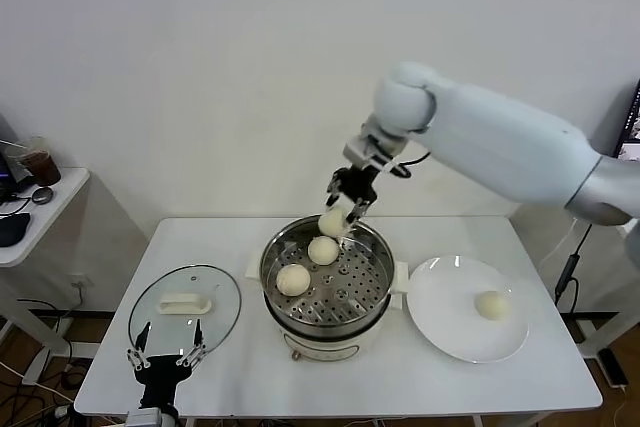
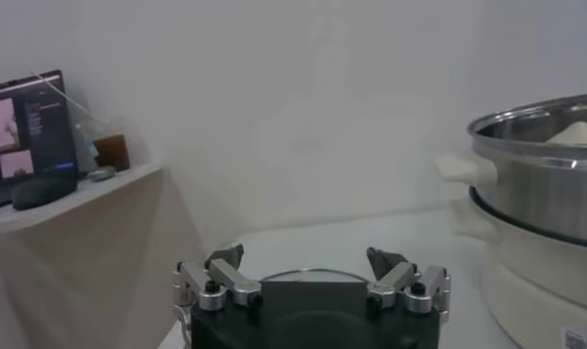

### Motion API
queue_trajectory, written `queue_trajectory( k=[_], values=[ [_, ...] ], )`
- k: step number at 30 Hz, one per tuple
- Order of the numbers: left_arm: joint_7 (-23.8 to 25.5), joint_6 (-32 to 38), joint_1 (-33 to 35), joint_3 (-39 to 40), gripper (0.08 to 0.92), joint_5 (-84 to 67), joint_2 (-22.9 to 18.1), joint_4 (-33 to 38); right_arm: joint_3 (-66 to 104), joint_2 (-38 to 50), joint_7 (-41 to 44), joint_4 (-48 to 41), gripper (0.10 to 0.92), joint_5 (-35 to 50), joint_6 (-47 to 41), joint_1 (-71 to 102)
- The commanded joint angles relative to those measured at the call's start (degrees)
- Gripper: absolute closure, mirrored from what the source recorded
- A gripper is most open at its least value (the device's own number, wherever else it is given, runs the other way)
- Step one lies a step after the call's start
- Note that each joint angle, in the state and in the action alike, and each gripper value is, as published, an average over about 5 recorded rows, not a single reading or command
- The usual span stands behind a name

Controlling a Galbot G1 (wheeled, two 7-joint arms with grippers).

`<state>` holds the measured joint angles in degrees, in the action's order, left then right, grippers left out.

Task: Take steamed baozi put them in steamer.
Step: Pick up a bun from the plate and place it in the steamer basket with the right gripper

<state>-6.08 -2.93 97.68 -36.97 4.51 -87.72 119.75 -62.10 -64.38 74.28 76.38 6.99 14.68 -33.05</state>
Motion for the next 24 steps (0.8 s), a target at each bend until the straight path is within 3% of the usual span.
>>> queue_trajectory(
  k=[1, 5, 17, 24],
  values=[
    [-0.12, 0.09, 0.11, 0.07, 0.177, 0.06, -0.11, 0.34, -4.89, -4.19, -2.73, 9.4, 0.597, -12.53, 14.55, -1.07],
    [-0.25, 0.24, 0.33, 0.11, 0.177, 0.06, -0.2, 0.48, -5.75, -3.75, -3.82, 10.52, 0.599, -18.04, 16.13, 1.05],
    [-0.31, 0.29, 0.26, 0.16, 0.177, 0.05, -0.34, 0.09, -9.42, -4.08, -4.83, 10.72, 0.595, -13.41, 15.21, 5.06],
    [-0.3, 0.29, 0.17, 0.1, 0.177, 0.03, -0.4, -0.12, -9.38, -5.5, -4.95, 8.89, 0.594, -15.69, 15.6, 7.6]
  ],
)
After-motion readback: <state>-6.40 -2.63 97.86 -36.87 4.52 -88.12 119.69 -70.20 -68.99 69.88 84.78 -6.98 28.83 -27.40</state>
